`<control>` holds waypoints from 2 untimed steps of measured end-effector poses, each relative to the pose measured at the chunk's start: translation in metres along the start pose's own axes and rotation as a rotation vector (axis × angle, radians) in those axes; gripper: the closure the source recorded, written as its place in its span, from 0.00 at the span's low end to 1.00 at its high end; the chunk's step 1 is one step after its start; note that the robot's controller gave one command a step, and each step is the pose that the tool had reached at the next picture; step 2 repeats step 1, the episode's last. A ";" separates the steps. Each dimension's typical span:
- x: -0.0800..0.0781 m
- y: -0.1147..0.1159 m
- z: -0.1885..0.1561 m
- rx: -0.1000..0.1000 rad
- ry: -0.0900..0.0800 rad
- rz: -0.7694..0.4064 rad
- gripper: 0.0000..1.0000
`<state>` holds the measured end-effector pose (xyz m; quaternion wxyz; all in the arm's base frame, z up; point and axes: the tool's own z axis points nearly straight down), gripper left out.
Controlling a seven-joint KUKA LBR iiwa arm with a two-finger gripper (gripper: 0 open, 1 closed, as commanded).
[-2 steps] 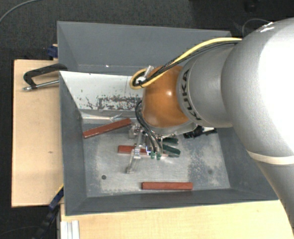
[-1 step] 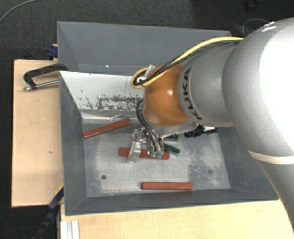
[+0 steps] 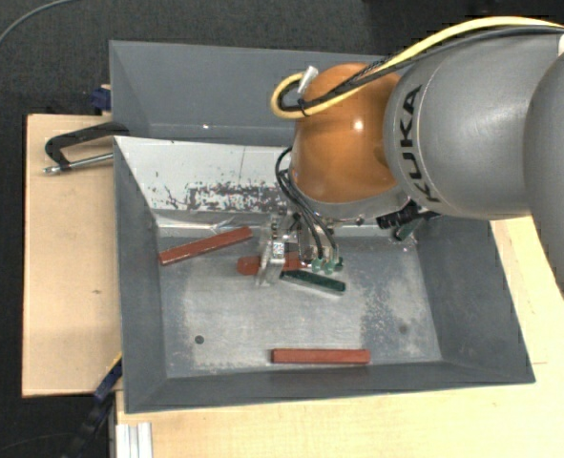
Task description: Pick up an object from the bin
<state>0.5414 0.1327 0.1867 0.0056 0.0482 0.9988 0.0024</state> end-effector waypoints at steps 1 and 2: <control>0.003 -0.010 -0.128 0.000 -0.004 -0.024 1.00; 0.003 -0.010 -0.128 0.000 -0.004 -0.024 1.00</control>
Offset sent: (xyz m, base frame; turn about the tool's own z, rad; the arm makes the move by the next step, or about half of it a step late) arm -0.0072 -0.0115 0.1219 -0.0220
